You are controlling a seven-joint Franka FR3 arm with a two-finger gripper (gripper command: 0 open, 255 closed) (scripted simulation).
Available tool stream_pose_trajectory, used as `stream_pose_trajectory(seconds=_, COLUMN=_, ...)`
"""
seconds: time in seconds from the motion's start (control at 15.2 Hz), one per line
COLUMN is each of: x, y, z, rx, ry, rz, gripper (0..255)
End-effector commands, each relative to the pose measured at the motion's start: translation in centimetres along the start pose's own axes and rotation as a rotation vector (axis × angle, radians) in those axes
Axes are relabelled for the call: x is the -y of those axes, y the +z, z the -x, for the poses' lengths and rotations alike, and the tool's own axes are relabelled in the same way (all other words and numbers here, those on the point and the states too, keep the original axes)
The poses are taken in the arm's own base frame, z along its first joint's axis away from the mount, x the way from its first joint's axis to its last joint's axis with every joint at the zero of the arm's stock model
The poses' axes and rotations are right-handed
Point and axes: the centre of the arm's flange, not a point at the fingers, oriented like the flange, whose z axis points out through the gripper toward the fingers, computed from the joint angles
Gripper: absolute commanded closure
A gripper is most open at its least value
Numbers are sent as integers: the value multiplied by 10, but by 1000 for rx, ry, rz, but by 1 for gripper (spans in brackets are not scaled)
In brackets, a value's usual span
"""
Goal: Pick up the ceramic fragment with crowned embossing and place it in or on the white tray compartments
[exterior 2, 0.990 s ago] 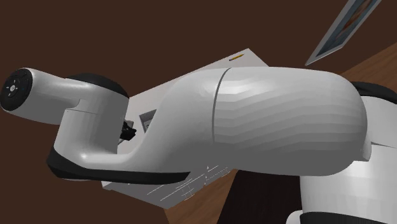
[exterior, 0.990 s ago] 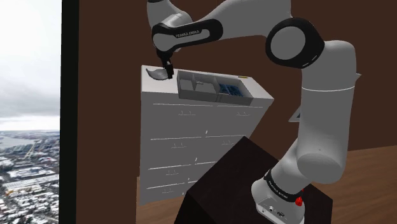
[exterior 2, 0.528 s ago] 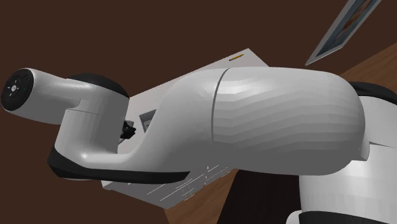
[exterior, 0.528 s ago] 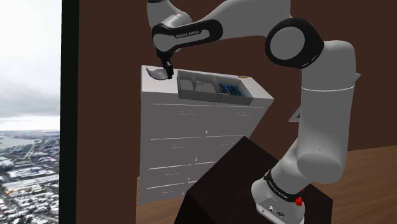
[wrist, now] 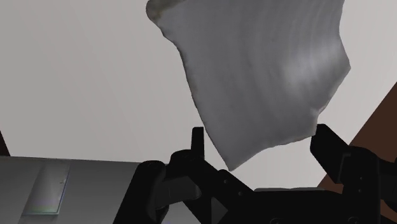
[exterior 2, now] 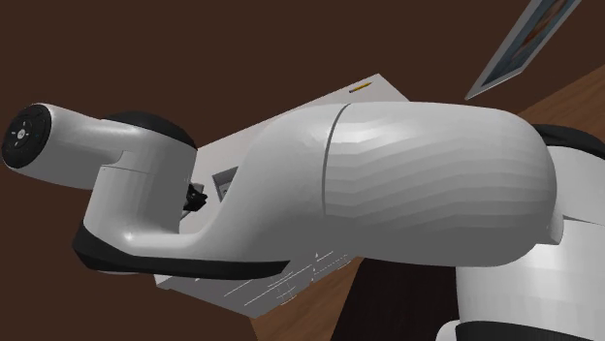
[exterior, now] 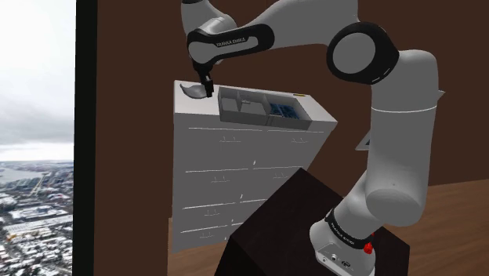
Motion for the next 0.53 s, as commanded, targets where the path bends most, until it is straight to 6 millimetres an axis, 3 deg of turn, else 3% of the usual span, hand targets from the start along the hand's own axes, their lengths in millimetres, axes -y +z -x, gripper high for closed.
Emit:
stream_pose_trajectory(seconds=0.0, x=0, y=0, z=0, rx=0, ry=0, rz=0, gripper=255)
stream_pose_trajectory(seconds=0.46, x=7, y=-34, z=-10, rx=0, ry=0, rz=0, gripper=255)
